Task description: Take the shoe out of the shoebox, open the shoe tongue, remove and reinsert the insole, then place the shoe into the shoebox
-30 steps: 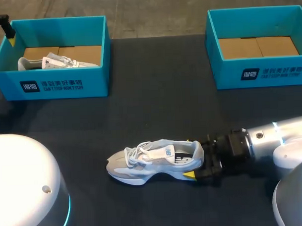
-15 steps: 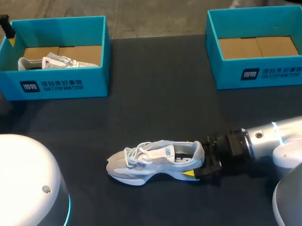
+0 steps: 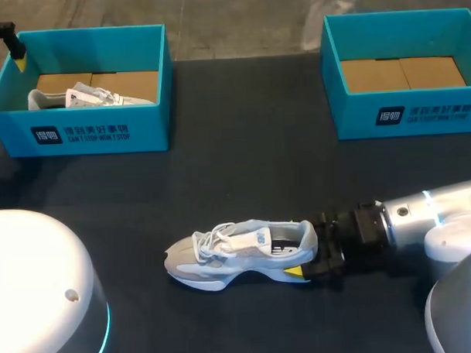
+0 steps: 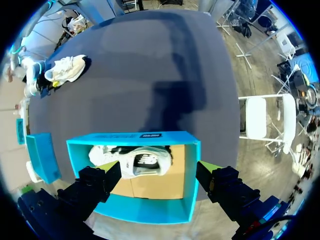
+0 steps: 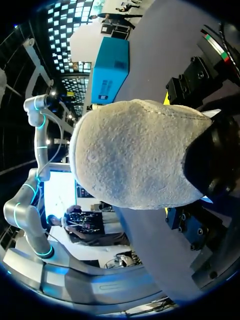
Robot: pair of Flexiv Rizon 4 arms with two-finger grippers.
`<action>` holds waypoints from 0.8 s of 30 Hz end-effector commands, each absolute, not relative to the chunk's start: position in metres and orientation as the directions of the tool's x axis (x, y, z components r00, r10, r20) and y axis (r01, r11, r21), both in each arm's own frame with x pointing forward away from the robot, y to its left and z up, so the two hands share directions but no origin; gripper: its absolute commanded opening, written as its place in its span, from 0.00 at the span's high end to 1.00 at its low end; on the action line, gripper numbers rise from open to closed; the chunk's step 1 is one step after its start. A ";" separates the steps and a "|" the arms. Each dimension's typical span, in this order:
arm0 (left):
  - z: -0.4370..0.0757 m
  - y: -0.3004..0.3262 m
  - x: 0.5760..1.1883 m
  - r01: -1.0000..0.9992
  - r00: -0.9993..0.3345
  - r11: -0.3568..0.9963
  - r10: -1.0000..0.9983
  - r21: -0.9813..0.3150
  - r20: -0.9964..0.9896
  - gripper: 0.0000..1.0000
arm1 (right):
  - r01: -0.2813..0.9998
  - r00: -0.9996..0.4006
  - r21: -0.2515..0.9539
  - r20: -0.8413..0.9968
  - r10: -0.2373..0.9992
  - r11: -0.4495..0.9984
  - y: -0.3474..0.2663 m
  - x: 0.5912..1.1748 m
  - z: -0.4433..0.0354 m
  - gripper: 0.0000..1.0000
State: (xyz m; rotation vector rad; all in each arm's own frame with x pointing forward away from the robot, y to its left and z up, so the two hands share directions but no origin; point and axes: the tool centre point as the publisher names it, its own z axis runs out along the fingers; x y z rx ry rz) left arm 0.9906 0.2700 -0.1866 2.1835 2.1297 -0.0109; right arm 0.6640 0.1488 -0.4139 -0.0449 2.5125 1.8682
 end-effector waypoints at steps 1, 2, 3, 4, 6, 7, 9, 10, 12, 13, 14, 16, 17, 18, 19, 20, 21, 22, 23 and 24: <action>-0.177 0.263 0.965 0.996 -0.048 0.053 0.996 0.072 -0.080 0.00 | -0.029 -1.000 0.957 -0.026 -0.015 0.290 0.151 0.663 -0.414 1.00; -0.176 0.260 0.963 0.993 -0.083 0.088 0.994 0.077 -0.074 0.00 | -0.029 -1.000 0.957 -0.026 -0.015 0.290 0.151 0.663 -0.414 1.00; -0.175 0.258 0.960 0.990 -0.129 0.133 0.989 0.053 -0.070 0.00 | -0.029 -1.000 0.957 -0.026 -0.015 0.290 0.151 0.663 -0.414 1.00; -0.173 0.254 0.956 0.980 -0.199 0.200 0.978 0.018 -0.058 0.00 | -0.029 -1.000 0.957 -0.026 -0.015 0.290 0.151 0.663 -0.414 1.00; -0.174 0.249 0.951 0.946 -0.323 0.323 0.946 -0.002 -0.031 0.00 | -0.029 -1.000 0.957 -0.026 -0.015 0.290 0.151 0.663 -0.414 1.00; -0.175 0.246 0.948 0.928 -0.371 0.371 0.928 -0.024 -0.015 0.00 | -0.029 -1.000 0.957 -0.026 -0.015 0.290 0.151 0.663 -0.414 1.00; -0.177 0.238 0.943 0.862 -0.508 0.508 0.862 -0.002 0.010 0.00 | -0.029 -1.000 0.957 -0.026 -0.015 0.290 0.151 0.663 -0.414 1.00; -0.180 0.235 0.940 0.825 -0.564 0.564 0.825 0.022 0.015 0.00 | -0.029 -1.000 0.957 -0.026 -0.015 0.290 0.151 0.663 -0.414 1.00; -0.180 0.228 0.933 0.771 -0.634 0.635 0.773 -0.042 0.033 0.00 | -0.029 -1.000 0.957 -0.026 -0.015 0.290 0.151 0.663 -0.414 1.00; -0.181 0.224 0.930 0.725 -0.687 0.688 0.726 -0.032 0.020 0.00 | -0.029 -1.000 0.957 -0.026 -0.015 0.290 0.151 0.663 -0.414 1.00; -0.181 0.221 0.928 0.717 -0.696 0.696 0.718 -0.045 0.018 0.00 | -0.029 -1.000 0.957 -0.026 -0.015 0.290 0.151 0.663 -0.414 1.00; -0.181 0.214 0.924 0.675 -0.735 0.733 0.678 -0.083 0.007 0.00 | -0.029 -1.000 0.957 -0.026 -0.015 0.290 0.151 0.663 -0.414 1.00; -0.181 0.209 0.922 0.653 -0.756 0.754 0.654 -0.072 -0.003 0.00 | -0.029 -1.000 0.957 -0.026 -0.015 0.290 0.151 0.663 -0.414 1.00; -0.181 0.204 0.920 0.647 -0.760 0.758 0.650 -0.083 0.004 0.00 | -0.029 -1.000 0.957 -0.026 -0.015 0.290 0.151 0.663 -0.414 1.00; -0.181 0.199 0.917 0.636 -0.770 0.768 0.638 -0.080 0.007 0.00 | -0.029 -1.000 0.957 -0.026 -0.015 0.290 0.151 0.663 -0.414 1.00; -0.180 0.195 0.913 0.636 -0.771 0.770 0.637 -0.040 -0.006 0.00 | -0.029 -1.000 0.957 -0.026 -0.015 0.290 0.151 0.663 -0.414 1.00; -0.180 0.195 0.913 0.636 -0.771 0.770 0.637 -0.040 -0.006 0.00 | -0.029 -1.000 0.957 -0.026 -0.015 0.290 0.151 0.663 -0.414 1.00; -0.180 0.195 0.913 0.636 -0.771 0.770 0.637 -0.040 -0.006 0.00 | -0.029 -1.000 0.957 -0.026 -0.015 0.290 0.151 0.663 -0.414 1.00; -0.180 0.195 0.913 0.636 -0.771 0.770 0.637 -0.040 -0.006 0.00 | -0.029 -1.000 0.957 -0.026 -0.015 0.290 0.151 0.663 -0.414 1.00; -0.180 0.195 0.913 0.636 -0.771 0.770 0.637 -0.040 -0.006 0.00 | -0.029 -1.000 0.957 -0.026 -0.015 0.290 0.151 0.663 -0.414 1.00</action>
